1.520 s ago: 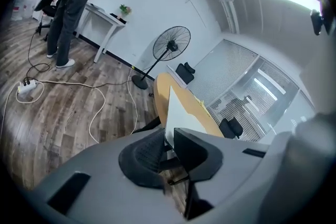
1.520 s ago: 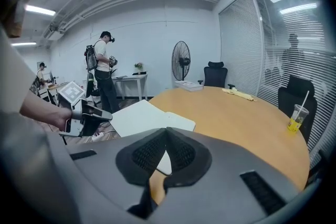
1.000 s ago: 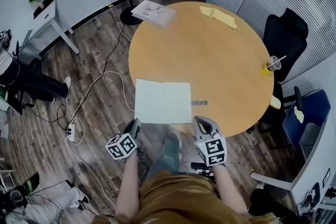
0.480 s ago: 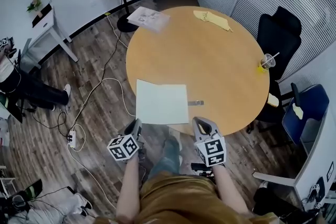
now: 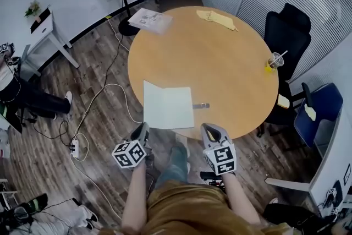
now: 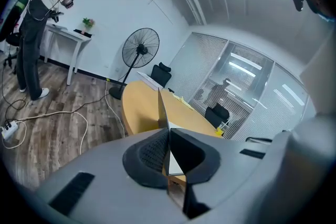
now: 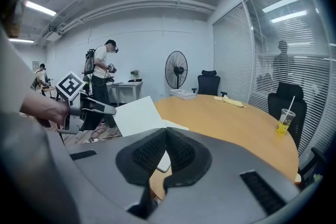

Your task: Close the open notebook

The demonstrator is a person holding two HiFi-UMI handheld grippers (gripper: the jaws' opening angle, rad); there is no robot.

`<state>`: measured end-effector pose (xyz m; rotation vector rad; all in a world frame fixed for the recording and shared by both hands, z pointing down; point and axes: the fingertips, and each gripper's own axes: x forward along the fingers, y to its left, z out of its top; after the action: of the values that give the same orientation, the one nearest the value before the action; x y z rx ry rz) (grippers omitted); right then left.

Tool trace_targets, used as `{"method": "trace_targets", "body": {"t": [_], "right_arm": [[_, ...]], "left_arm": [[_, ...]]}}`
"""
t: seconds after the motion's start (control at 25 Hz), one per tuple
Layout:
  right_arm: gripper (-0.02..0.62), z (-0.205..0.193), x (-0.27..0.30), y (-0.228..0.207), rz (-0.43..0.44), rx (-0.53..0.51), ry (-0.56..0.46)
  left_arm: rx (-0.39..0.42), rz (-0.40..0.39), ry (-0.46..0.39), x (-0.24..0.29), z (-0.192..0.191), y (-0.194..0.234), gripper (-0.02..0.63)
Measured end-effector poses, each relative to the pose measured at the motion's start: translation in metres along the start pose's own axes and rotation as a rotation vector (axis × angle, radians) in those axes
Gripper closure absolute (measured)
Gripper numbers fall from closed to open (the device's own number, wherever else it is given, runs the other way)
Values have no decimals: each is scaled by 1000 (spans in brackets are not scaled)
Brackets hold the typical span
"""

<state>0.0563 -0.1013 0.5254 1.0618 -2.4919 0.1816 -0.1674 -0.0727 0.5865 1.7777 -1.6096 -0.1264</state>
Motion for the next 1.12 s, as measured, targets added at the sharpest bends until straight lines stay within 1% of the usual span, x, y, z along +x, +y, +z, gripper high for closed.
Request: {"method": "trace_targets", "body": {"t": [0.28, 0.68, 0.96, 1.12], "right_arm": [[583, -5, -9, -8, -18, 15, -7], [583, -9, -16, -8, -33, 21, -6], [583, -14, -22, -15, -50, 47, -4], [583, -12, -21, -16, -51, 45, -9]], "left_arm": [[29, -4, 5, 3, 0, -10, 571], [107, -27, 22, 4, 1, -26, 569], [156, -30, 30, 5, 1, -33, 568], [154, -22, 8, 7, 12, -30, 569]]}}
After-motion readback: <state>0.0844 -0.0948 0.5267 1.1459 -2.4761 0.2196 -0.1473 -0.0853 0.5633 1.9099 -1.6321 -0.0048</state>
